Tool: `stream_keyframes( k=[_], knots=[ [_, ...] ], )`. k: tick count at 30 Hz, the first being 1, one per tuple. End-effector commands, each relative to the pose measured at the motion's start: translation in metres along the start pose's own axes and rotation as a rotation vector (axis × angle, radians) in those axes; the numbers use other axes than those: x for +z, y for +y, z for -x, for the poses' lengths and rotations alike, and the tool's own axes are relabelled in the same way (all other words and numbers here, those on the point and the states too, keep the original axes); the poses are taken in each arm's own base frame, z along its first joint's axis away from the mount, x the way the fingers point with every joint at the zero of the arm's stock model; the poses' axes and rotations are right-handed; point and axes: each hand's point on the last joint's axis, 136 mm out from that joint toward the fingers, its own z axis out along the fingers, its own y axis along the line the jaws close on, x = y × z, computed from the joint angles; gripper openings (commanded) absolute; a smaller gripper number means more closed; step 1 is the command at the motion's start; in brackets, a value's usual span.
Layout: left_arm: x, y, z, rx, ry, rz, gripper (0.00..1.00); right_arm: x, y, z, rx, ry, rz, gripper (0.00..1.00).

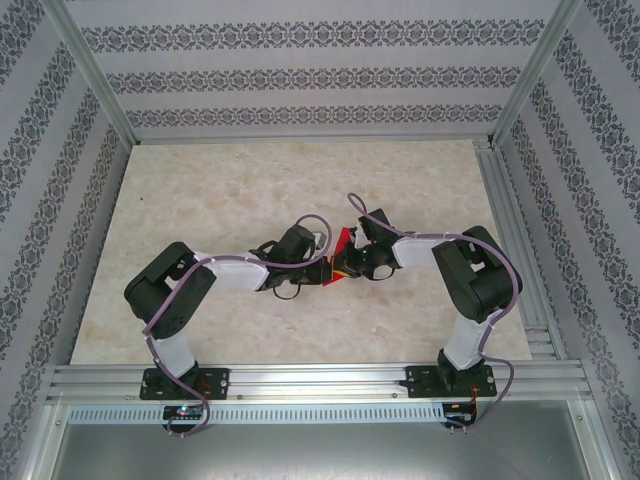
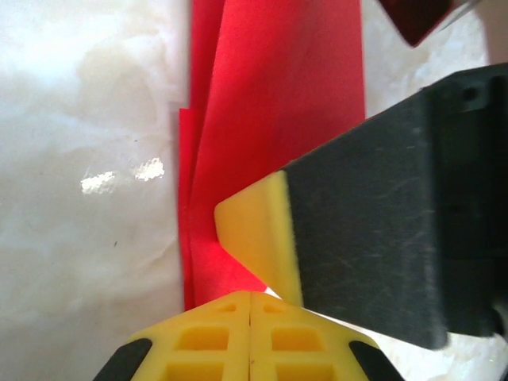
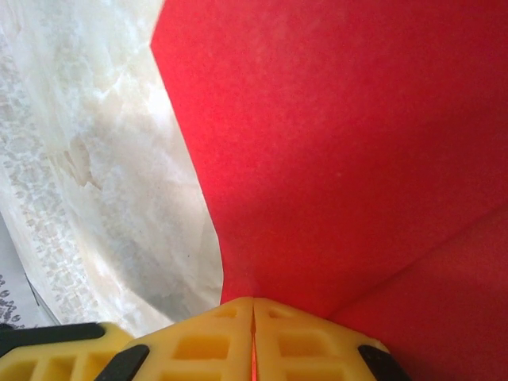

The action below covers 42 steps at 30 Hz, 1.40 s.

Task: Fold a paper plane with a square sheet of paper (pick it up from the middle)
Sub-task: Fourth fold the wing at the center of the table.

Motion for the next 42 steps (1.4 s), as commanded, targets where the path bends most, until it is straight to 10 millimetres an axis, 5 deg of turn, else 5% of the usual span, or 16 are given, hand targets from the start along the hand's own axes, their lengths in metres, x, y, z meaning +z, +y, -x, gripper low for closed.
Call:
stream_keyframes(
  k=[1, 15, 22, 42],
  knots=[
    [-0.003, -0.013, 0.003, 0.007, -0.034, -0.059, 0.08, 0.006, -0.021, -0.003, 0.059, 0.013, -0.054, 0.09],
    [0.012, 0.027, -0.036, -0.041, 0.100, 0.057, 0.04, 0.002, -0.020, 0.008, 0.047, 0.002, -0.068, 0.09],
    [0.012, 0.044, -0.056, -0.063, 0.159, 0.100, 0.02, -0.006, -0.022, 0.033, 0.031, -0.038, -0.080, 0.10],
    [0.013, 0.050, -0.068, -0.073, 0.211, 0.118, 0.01, -0.028, -0.042, 0.102, 0.015, -0.158, -0.096, 0.12]
  ],
)
